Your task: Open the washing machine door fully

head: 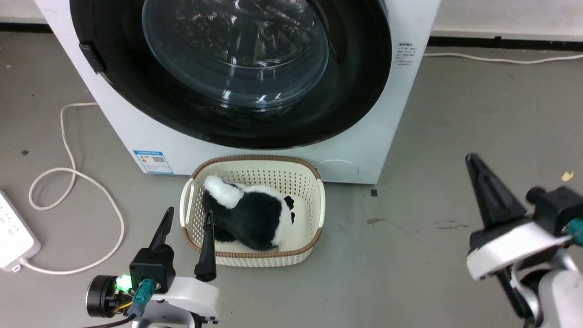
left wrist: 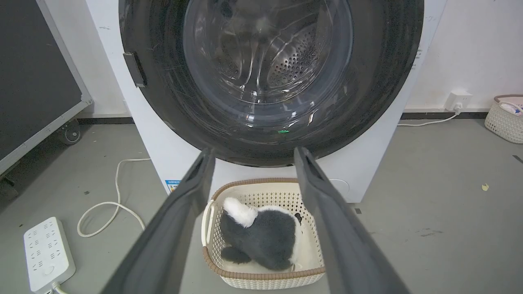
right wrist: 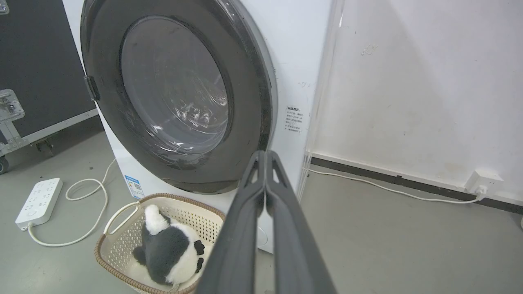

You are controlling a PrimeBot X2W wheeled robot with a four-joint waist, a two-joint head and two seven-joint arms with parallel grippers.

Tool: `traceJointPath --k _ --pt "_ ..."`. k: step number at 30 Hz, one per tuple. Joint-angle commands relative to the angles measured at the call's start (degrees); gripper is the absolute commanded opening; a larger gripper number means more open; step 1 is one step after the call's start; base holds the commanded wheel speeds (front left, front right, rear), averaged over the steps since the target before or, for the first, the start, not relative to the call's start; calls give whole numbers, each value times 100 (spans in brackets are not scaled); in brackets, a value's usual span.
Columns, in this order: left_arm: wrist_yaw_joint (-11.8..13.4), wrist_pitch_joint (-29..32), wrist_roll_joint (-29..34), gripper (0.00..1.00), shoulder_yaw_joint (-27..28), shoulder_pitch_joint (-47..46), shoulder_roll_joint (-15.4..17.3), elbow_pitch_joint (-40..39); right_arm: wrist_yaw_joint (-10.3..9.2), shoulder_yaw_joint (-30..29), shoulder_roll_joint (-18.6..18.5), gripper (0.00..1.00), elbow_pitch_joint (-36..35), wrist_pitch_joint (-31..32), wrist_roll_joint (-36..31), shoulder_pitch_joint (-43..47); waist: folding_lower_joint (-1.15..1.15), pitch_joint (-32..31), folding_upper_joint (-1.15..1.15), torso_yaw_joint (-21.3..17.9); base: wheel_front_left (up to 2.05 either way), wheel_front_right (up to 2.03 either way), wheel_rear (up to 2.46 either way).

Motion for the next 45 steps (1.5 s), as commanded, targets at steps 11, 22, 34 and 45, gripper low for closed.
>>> traceJointPath --k 11,22,34,45 --pt "109 -197 -52 100 -137 -220 5 -50 -5 -456 -12 0 558 618 1602 -1234 -1 377 0 193 0 0 0" --pt "219 -329 -120 100 -280 -367 5 -116 -6 -983 -60 0 1581 1511 2746 -2353 -1 794 0 457 0 0 0" --pt "399 -473 -237 100 -520 -529 6 -253 -7 -1649 -121 0 2828 2362 3418 -3790 -1 1255 0 801 0 0 0" --pt "503 -604 -277 100 -682 -601 7 -272 -8 -2138 -233 0 4142 3283 3761 -5015 -1 1528 0 987 0 0 0"
